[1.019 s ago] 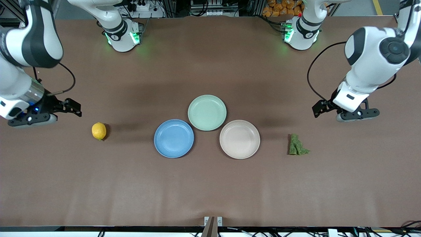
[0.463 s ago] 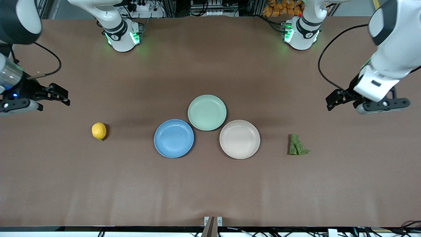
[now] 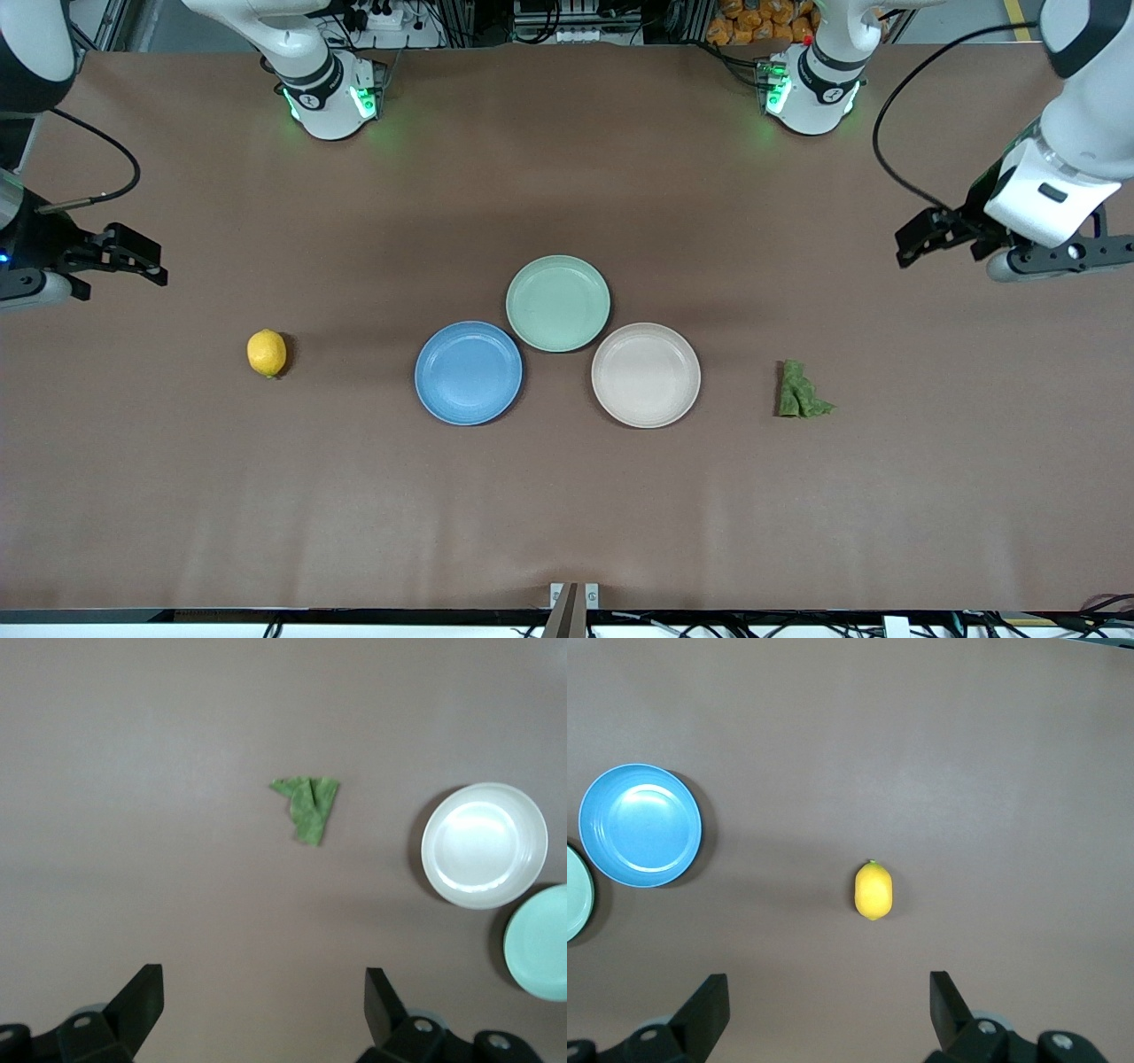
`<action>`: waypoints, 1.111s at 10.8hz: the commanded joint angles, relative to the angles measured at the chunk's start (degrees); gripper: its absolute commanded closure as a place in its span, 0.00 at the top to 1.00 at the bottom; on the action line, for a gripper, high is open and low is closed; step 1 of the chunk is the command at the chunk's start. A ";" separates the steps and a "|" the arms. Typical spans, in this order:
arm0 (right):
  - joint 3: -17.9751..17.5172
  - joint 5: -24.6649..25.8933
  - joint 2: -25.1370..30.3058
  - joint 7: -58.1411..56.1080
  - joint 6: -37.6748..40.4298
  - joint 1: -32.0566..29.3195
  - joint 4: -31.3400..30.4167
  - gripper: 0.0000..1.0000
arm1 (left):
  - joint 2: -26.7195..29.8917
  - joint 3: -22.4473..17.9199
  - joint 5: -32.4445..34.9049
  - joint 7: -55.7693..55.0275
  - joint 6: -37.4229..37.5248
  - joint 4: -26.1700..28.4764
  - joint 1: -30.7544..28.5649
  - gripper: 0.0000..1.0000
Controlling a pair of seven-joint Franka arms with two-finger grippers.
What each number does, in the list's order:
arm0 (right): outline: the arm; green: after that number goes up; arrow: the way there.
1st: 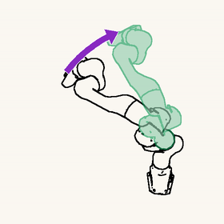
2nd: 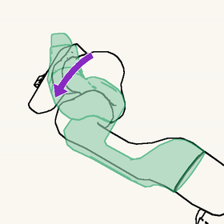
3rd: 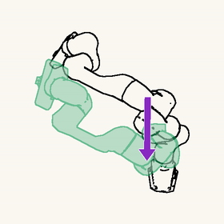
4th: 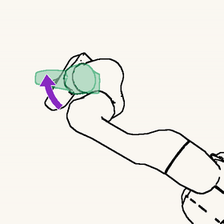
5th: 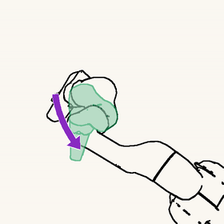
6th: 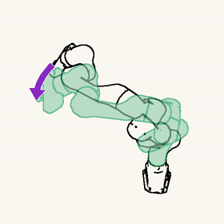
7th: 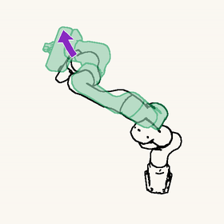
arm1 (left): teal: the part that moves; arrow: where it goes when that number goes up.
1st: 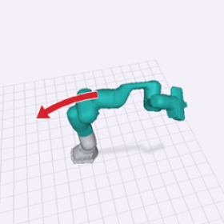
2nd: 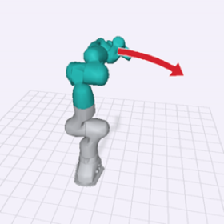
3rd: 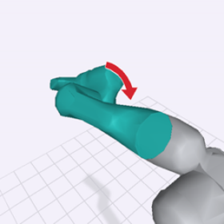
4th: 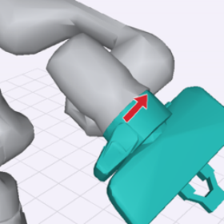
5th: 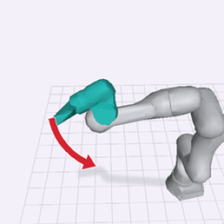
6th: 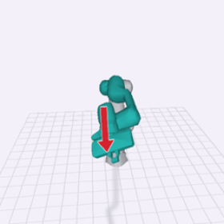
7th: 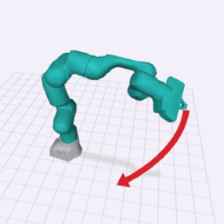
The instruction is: Pick lemon and lettuce from blue and beige plates
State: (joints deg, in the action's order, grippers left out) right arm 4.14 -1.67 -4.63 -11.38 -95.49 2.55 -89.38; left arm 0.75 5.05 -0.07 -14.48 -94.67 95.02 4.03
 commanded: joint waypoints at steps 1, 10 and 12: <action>-0.80 0.52 -0.03 2.32 3.54 -0.54 2.19 1.00 | 0.03 0.22 -0.72 2.53 4.49 -3.53 -0.34 1.00; 0.52 1.23 1.38 10.74 3.91 2.54 5.88 1.00 | 0.21 -0.22 -0.37 4.29 8.27 -8.09 -0.43 1.00; 0.34 1.23 1.38 11.82 3.91 2.46 6.05 1.00 | 0.39 -0.13 -0.37 5.25 9.67 -8.19 -0.52 1.00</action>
State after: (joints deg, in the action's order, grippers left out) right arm 4.02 -0.57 -3.42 -1.07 -92.60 4.50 -84.27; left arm 0.90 4.89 -0.07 -11.45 -86.68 87.84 3.95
